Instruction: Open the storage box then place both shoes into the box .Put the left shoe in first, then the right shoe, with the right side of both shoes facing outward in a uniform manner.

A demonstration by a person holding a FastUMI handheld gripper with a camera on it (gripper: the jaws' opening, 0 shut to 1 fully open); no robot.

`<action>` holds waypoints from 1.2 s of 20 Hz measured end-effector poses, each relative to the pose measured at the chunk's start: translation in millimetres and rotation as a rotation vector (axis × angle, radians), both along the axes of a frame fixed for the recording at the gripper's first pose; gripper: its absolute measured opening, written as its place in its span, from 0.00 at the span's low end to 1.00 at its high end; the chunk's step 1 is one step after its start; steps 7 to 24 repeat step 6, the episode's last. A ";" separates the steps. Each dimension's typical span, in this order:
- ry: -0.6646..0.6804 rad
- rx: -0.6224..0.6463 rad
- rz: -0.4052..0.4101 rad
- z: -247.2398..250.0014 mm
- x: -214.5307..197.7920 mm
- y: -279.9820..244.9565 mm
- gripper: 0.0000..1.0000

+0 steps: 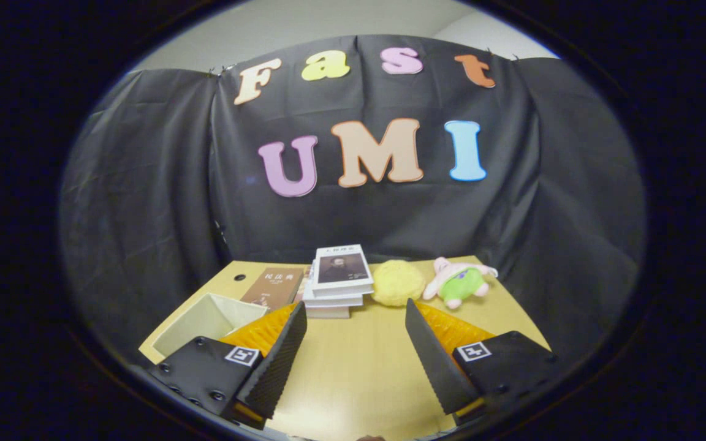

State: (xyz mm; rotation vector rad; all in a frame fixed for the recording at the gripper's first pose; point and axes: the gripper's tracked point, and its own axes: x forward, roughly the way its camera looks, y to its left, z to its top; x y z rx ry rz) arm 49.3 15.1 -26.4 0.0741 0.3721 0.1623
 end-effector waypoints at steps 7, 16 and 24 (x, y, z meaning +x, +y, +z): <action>-0.145 -0.017 -0.045 28.5 -5.2 -68.4 1.00; -0.145 -0.017 -0.045 28.5 -5.2 -68.4 1.00; -0.145 -0.017 -0.045 28.5 -5.2 -68.4 1.00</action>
